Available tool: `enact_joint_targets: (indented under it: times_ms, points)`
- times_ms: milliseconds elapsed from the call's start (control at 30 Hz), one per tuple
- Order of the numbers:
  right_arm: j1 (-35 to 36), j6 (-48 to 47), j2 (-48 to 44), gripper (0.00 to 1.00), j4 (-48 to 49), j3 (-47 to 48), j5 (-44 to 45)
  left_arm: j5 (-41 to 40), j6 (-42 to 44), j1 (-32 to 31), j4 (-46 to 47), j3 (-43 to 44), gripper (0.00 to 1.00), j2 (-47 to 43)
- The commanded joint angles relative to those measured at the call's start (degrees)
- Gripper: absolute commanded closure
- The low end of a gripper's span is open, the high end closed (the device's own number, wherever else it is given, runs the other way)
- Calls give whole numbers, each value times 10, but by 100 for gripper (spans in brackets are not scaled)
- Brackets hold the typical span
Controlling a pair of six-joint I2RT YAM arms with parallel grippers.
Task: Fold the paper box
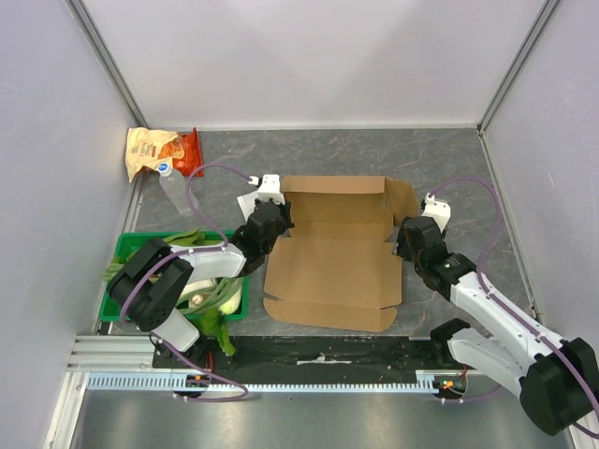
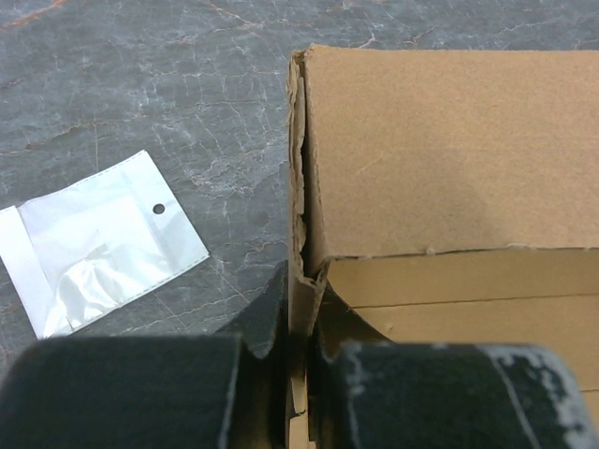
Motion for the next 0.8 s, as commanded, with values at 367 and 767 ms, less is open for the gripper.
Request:
enact_joint_targets:
  times_ms: [367,767]
  points:
    - [-1,-57,29,34,139,-34,11,15,-31,4,19,3,98,-27]
    - [-2,99,-25,21,-26,-20,-27,8,-50,9,-10,17,98,-19]
